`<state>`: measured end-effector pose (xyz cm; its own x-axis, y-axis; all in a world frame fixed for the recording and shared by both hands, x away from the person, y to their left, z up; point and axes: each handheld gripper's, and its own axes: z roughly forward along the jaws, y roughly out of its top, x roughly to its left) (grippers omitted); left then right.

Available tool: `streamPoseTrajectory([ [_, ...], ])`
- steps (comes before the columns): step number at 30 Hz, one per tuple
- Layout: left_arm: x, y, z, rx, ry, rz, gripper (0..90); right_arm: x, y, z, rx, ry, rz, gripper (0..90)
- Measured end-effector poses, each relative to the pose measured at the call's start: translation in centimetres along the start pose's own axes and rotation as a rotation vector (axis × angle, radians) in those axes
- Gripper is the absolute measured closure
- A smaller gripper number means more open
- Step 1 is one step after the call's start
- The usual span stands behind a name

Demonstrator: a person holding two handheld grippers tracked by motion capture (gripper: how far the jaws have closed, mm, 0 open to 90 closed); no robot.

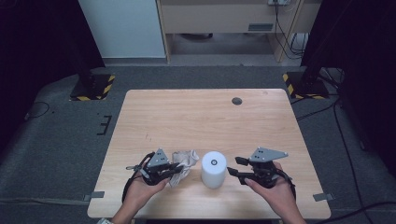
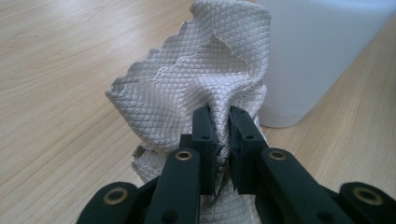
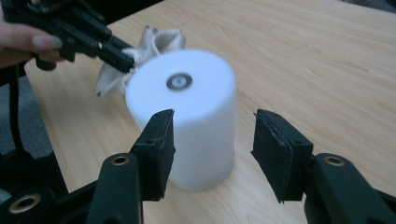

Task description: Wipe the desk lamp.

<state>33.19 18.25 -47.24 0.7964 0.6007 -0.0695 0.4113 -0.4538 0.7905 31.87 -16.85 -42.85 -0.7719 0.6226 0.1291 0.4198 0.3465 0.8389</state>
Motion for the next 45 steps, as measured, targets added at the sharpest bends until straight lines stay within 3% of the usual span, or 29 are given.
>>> streamPoseTrajectory([
  [7, -0.6, 0.2, 0.1, -0.011, -0.023, 0.013, 82.0, 0.4, 2.2, 2.1, 0.019, 0.039, -0.028, 45.6],
  [19, -1.2, -0.1, -0.1, -0.009, -0.04, 0.022, 81.9, -0.7, 2.5, 4.4, 0.059, 0.075, 0.011, 35.3],
  [26, -2.4, 0.3, 0.3, -0.016, -0.073, 0.05, 81.9, -0.7, 2.4, 4.8, 0.055, 0.099, 0.022, 35.8],
  [32, -3.2, 0.8, 0.1, -0.069, -0.122, 0.05, 81.9, -0.8, 2.5, 5.1, 0.045, 0.1, 0.027, 38.3],
  [45, -4.9, 1.7, 0.5, -0.119, -0.18, 0.081, 81.9, -0.9, 2.4, 5.2, 0.036, 0.103, 0.027, 40.1],
])
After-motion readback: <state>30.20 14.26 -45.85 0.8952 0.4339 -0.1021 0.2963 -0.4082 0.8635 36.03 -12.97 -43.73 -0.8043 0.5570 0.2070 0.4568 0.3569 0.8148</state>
